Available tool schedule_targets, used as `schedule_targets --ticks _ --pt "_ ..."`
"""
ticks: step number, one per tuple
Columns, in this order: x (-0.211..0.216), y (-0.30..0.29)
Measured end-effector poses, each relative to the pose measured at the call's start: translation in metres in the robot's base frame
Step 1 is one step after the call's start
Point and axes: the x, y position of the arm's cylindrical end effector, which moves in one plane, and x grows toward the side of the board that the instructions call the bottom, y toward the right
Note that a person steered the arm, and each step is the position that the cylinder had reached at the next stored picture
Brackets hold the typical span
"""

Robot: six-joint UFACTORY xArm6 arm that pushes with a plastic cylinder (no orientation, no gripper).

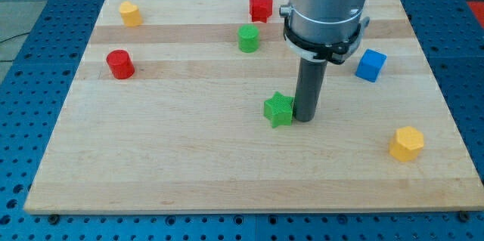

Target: Move the green star towards the left bottom of the board

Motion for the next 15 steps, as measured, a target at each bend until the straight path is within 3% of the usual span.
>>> schedule_targets --ticks 2,5,8,9,10,11,12,13,14,15 --pt "0.0 -0.044" --pt "0.0 -0.05" --pt "-0.008 -0.094" --pt "-0.008 -0.119" --pt "-0.006 -0.179" --pt "-0.009 -0.166" --pt "-0.04 -0.148" --pt "-0.04 -0.203" --pt "-0.005 -0.25" --pt "-0.02 -0.26"
